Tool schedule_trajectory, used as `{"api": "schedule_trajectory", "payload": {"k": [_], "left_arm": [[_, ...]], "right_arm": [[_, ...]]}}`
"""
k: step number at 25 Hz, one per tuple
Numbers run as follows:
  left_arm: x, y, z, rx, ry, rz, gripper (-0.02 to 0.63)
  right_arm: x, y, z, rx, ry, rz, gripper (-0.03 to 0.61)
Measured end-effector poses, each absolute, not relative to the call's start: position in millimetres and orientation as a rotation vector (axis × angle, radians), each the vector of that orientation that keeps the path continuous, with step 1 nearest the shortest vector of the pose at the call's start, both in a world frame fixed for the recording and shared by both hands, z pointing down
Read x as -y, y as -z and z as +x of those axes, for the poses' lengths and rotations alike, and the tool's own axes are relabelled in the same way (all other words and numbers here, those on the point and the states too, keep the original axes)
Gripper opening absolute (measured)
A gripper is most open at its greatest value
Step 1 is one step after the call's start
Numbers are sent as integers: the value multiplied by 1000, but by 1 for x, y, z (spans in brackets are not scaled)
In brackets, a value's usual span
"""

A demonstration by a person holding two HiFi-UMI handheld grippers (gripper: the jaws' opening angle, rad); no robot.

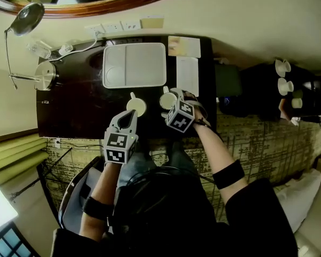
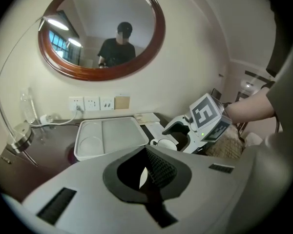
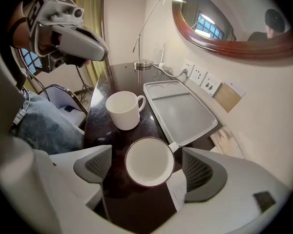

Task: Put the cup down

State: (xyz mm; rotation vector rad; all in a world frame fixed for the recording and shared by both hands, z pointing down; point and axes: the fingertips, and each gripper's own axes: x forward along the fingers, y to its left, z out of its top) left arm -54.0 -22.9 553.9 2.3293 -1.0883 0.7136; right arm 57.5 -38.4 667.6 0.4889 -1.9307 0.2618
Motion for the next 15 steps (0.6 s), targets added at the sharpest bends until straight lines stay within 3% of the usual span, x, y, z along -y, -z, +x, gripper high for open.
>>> {"api": "schedule_trajectory", "payload": {"k": [9, 13, 15], "left_arm": [[33, -559, -16, 986, -739, 2378, 3], [32, -563, -14, 970, -748, 2373, 3], [31, -566, -15, 966, -752, 2369, 3]], "right_arm": [[41, -688, 58, 1912, -258, 495, 482], [43, -695, 61, 1886, -229, 511, 398], [44, -694, 61, 1886, -217, 511, 388]]}}
